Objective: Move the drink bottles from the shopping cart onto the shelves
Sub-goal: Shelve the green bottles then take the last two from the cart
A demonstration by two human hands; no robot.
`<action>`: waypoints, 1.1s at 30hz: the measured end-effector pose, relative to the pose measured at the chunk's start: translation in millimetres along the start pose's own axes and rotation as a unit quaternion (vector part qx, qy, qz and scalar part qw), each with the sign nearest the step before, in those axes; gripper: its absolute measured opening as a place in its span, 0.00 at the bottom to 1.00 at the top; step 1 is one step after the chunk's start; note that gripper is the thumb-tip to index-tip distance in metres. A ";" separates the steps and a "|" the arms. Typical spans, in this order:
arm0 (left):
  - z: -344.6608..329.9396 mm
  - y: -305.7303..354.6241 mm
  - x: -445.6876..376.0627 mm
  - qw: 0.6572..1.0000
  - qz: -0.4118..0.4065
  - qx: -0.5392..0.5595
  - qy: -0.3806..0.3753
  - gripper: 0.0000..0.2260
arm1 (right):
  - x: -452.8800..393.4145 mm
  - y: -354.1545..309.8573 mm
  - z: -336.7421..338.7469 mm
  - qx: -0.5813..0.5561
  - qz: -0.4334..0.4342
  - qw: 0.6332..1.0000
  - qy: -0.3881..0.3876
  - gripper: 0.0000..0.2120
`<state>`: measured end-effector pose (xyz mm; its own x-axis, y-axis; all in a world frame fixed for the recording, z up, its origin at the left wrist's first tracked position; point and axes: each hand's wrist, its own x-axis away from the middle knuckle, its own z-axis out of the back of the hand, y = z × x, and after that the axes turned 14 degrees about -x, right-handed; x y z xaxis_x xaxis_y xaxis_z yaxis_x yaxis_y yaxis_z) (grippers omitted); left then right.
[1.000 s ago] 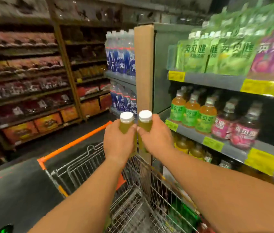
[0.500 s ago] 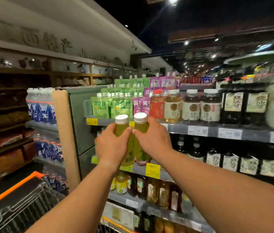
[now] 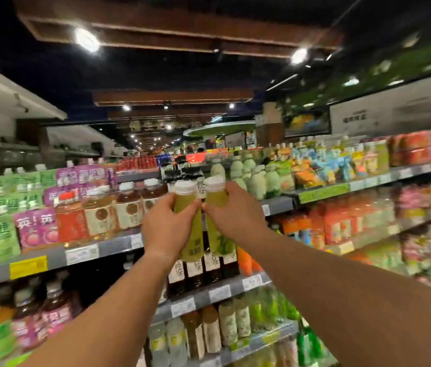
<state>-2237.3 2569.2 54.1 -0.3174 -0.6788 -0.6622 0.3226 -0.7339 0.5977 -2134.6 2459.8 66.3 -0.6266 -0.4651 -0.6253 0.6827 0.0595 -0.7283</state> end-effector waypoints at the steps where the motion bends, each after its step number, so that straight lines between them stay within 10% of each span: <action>1: -13.4 14.7 4.3 1.000 -0.014 0.006 -0.017 0.17 | 1.0 5.1 22.1 0.012 -0.009 1.000 0.018 0.24; 12: -114.7 186.5 64.1 0.984 -0.140 0.059 -0.095 0.16 | 47.8 54.9 260.2 0.151 -0.070 0.968 0.187 0.20; 33: -361.4 398.4 174.2 0.953 -0.157 0.139 -0.218 0.26 | 55.2 227.1 522.4 0.243 -0.152 0.931 0.225 0.24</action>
<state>-1841.8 2167.2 13.5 -0.7199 -0.3248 -0.6134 -0.0787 -0.8399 0.5371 -1817.8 1986.2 12.8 -0.8377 0.0287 -0.5454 0.4696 -0.4719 -0.7462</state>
